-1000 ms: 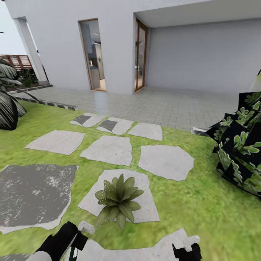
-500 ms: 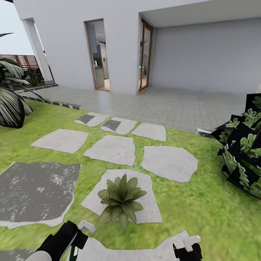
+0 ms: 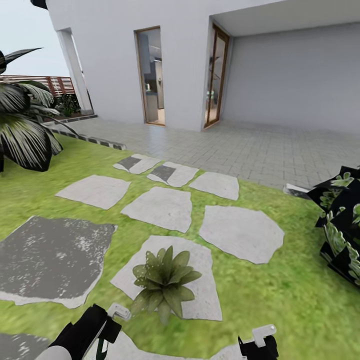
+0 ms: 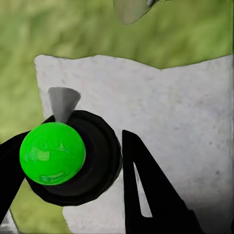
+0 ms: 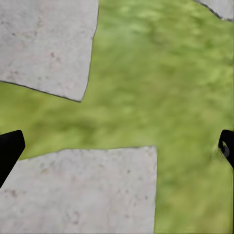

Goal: Pick up the pesticide atomizer in the garden and spray insectifuge to fully cover both potted plants in the garden.

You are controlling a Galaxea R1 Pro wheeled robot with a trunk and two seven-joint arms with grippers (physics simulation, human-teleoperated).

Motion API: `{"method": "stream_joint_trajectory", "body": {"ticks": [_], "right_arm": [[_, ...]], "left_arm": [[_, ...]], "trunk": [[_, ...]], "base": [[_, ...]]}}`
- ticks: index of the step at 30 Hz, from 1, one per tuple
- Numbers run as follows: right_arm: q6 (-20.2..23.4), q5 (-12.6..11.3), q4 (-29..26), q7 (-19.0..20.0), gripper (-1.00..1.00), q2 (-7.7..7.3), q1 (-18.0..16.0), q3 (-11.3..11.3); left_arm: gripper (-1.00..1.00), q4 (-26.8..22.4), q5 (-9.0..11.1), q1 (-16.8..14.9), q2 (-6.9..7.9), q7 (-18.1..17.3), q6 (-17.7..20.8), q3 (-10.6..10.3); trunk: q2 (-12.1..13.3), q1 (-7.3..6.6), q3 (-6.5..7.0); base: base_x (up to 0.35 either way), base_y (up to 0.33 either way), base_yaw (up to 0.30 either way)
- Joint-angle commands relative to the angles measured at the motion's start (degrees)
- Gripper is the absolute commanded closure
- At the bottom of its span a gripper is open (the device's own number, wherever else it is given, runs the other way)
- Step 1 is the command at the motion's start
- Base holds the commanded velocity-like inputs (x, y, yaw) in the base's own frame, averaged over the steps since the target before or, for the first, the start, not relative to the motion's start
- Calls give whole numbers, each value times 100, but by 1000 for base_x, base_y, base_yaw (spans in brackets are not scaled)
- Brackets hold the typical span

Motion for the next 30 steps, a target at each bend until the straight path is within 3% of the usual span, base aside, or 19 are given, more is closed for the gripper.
{"method": "stream_joint_trajectory", "body": {"ticks": [1, 24, 30], "right_arm": [[-8, -2, 0, -40, -100, -2, -1, 48], [-8, -2, 0, -40, -100, 7, -1, 48], [-8, -2, 0, -40, -100, 7, -1, 48]], "left_arm": [[100, -11, -63, -3, 4, -42, 21, -21], [100, -20, -42, -3, -5, -38, 21, -16], [100, -20, -37, -3, -5, -38, 21, -13]], "trunk": [[-2, 0, -5], [-2, 0, -5], [-2, 0, -5]], "base": [[43, -268, 275], [2, -271, 263], [0, -272, 55]]}}
